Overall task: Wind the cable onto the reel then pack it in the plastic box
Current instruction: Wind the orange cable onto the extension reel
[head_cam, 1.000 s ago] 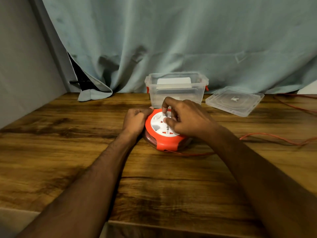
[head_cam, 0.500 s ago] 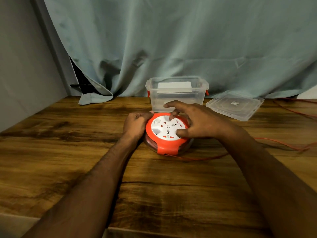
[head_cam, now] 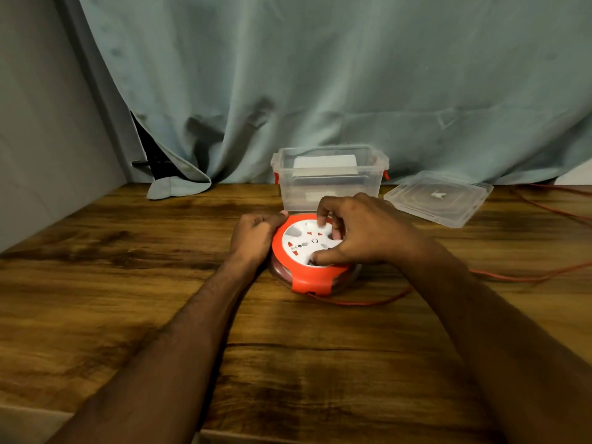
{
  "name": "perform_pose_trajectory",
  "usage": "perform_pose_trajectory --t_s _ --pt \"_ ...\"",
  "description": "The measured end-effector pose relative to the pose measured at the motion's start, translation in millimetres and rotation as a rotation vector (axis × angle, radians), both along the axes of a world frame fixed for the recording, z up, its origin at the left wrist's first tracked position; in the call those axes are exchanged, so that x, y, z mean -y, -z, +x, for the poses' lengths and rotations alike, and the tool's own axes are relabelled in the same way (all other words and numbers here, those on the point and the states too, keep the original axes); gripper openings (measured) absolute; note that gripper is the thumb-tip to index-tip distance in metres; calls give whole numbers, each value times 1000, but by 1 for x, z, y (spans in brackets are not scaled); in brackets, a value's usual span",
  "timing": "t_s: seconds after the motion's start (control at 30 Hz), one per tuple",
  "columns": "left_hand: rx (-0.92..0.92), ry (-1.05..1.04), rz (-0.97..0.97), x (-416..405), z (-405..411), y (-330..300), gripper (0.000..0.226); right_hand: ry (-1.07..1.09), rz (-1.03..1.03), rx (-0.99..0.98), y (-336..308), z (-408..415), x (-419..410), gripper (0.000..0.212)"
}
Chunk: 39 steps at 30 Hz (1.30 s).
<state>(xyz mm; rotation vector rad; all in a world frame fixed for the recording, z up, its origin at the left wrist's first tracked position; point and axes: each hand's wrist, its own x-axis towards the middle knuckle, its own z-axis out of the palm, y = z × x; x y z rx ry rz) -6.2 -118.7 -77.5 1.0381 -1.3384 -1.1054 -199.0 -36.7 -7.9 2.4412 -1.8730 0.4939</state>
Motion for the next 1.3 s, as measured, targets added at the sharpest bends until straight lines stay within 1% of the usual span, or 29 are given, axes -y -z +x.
perform_pose_trajectory --t_s 0.1,0.2,0.3,0.4,0.43,0.5,0.6,0.7,0.87,1.0,1.1,1.2,1.3 --pt "6 23 -20 -2 0 -1 40 50 -44 -27 7 10 3 61" --pt "21 37 -29 -3 1 -3 40 69 -87 24 13 20 6 54" --pt "46 46 -20 -2 2 -2 38 24 -117 64 16 24 7 41" --pt "37 38 -21 -1 2 -2 38 -67 -137 111 16 22 3 28" --pt "32 32 -21 -1 1 -1 40 -101 -131 128 15 20 2 28" --pt "32 28 -15 -1 1 -2 44 -142 -81 145 10 14 0 40" --pt "4 30 -13 -3 0 -3 53 -130 28 100 3 1 1 58" --pt "-5 35 -36 -4 -1 -4 57 -111 110 84 1 -7 0 67" --pt "2 16 -39 -3 -1 -3 41 -138 104 137 -2 -7 -3 79" --pt "-13 15 -23 -4 -2 -3 40 -93 63 104 -1 -6 -5 76" --pt "-2 20 -10 -4 -2 -4 41 -44 30 54 -1 -4 -5 69" --pt "13 22 -8 -3 0 -3 34 8 -6 9 2 2 -3 58" --pt "25 29 -8 -3 0 -2 32 38 -45 30 8 8 -1 54"
